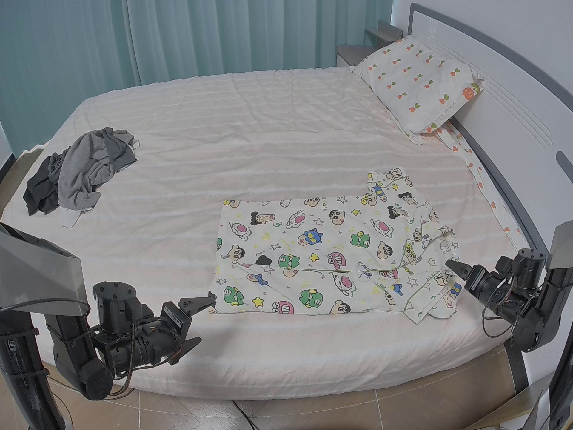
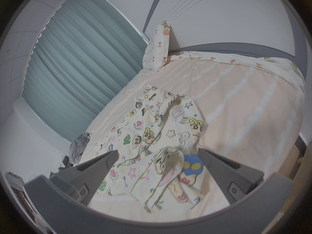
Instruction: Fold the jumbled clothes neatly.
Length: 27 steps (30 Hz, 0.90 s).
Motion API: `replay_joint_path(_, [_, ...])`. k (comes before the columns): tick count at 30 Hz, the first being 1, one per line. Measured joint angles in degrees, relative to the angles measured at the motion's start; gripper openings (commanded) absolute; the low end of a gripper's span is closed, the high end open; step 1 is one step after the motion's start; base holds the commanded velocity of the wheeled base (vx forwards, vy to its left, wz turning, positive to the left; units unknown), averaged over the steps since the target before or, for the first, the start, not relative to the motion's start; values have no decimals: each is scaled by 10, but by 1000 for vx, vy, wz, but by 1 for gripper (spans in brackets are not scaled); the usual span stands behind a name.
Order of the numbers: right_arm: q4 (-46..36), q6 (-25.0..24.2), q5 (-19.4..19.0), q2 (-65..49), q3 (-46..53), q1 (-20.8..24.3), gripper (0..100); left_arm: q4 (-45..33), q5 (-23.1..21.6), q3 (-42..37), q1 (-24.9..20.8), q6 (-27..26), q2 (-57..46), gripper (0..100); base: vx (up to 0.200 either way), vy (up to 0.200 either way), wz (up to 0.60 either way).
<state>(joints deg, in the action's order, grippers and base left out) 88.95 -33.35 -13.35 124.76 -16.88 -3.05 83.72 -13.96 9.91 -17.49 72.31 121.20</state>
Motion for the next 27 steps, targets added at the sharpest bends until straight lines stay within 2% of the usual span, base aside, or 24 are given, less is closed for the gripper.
replay_joint_path(3, [0, 25, -11, 23, -28, -6, 100, 0, 0, 0, 0, 0, 0, 100, 0, 0, 0])
replay_joint_path(7, [0, 34, -33, 42, -50, -7, 100, 0, 0, 0, 0, 0, 0, 100, 0, 0, 0])
replay_joint_path(27, [-50, 52, -34, 58, -92, -1, 100, 0, 0, 0, -1, 0, 1, 100, 0, 0, 0])
